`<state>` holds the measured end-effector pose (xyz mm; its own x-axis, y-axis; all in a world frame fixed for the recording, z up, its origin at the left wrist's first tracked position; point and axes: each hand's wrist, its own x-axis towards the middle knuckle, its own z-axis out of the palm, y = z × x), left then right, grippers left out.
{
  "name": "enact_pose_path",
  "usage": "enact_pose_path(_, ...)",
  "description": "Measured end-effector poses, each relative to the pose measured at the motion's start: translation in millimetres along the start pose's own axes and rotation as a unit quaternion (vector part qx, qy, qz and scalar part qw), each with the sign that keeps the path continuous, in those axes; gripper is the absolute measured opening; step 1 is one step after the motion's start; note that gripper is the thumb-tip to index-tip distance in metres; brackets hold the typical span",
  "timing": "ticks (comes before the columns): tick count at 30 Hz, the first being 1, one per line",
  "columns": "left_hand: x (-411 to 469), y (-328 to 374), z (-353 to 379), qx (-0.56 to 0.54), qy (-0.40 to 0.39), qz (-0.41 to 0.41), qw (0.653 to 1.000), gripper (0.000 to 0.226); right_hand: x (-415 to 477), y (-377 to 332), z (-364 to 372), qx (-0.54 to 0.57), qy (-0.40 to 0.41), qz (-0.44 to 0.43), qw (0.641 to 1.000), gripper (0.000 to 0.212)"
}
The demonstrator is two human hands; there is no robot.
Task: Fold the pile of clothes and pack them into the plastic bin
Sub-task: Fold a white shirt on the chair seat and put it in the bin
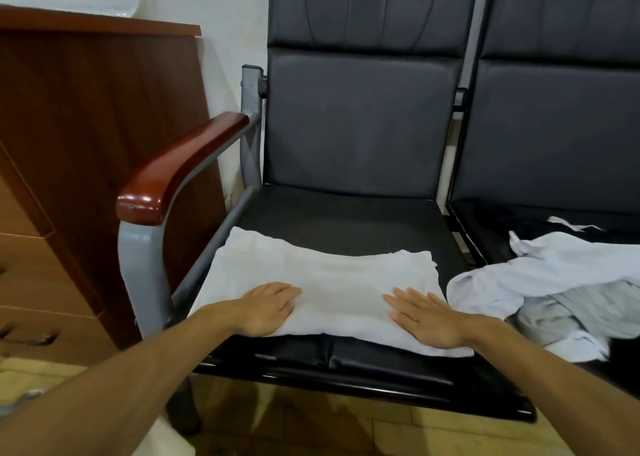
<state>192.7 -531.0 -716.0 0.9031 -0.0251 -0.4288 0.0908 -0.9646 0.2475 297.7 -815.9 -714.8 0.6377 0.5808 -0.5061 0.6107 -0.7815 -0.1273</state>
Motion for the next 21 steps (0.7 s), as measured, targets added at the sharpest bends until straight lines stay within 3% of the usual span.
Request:
enact_pose_path(2, -7, 5, 1, 0.003, -0.01, 0.023, 1.0, 0.049, -12, -2, 0, 0.009, -0.02, 0.008, 1.0, 0.125)
enact_pose_path(5, -14, 4, -5, -0.028, -0.009, 0.044, 0.999, 0.049, -21, -10, -2, 0.0, -0.006, 0.026, 1.0, 0.066)
enact_pose_path(9, -14, -14, -15, -0.077, 0.077, 0.01, 0.994, 0.044, -15, -20, -14, -0.017, 0.034, 0.026, 0.999, 0.036)
enact_pose_path(13, -12, -39, -24, -0.06, 0.249, -0.165, 0.953, 0.047, -2, -37, -26, -0.038, 0.092, 0.035, 0.994, 0.039)
enact_pose_path(17, -13, -49, -25, 0.021, 0.246, -0.283, 0.927, 0.07, 18, -54, -31, 0.001, 0.148, -0.023, 0.989, 0.031)
enact_pose_path(21, -7, -54, -29, 0.042, 0.237, -0.292, 0.926, 0.08, 33, -72, -30, 0.083, 0.047, -0.089, 0.992, 0.057)
